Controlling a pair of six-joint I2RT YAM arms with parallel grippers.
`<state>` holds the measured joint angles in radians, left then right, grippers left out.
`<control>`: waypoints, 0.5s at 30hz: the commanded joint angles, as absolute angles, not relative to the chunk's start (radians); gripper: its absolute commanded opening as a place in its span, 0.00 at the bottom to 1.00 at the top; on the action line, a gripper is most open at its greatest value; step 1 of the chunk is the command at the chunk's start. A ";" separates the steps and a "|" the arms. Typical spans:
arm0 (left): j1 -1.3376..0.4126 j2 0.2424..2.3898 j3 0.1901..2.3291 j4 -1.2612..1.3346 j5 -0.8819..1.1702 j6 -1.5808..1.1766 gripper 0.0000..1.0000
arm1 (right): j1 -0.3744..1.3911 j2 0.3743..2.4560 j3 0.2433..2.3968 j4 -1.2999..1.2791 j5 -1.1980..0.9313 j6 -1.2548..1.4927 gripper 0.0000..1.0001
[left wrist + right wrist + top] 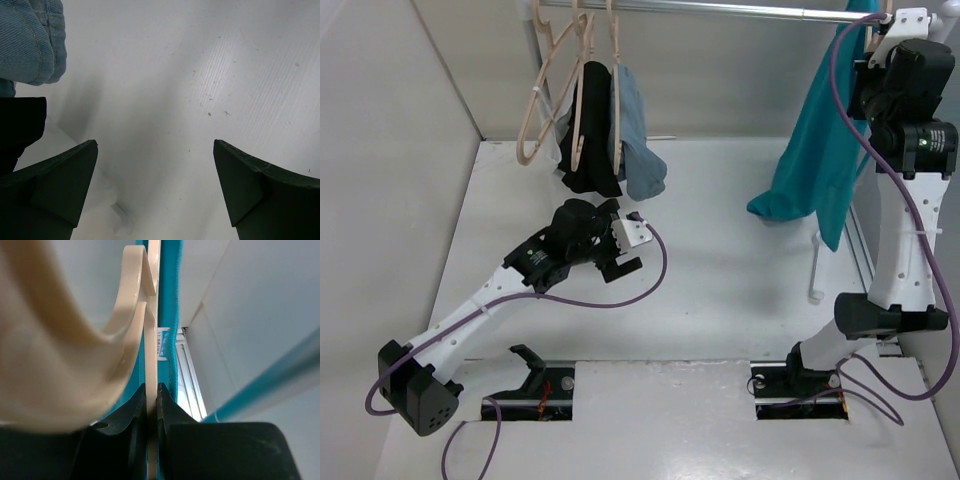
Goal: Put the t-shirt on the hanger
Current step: Hang the hanger with tshirt onto the clothesline
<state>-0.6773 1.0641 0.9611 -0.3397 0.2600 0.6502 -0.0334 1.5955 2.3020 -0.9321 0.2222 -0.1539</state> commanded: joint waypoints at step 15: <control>-0.672 1.034 0.943 -0.301 0.279 0.627 1.00 | 0.004 1.318 2.011 -0.913 0.287 -0.150 0.79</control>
<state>-0.6765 1.0641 0.9554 -0.3325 0.2600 0.6468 -0.0227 1.3739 2.0109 -0.8841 0.2108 -0.1326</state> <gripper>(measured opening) 0.996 0.783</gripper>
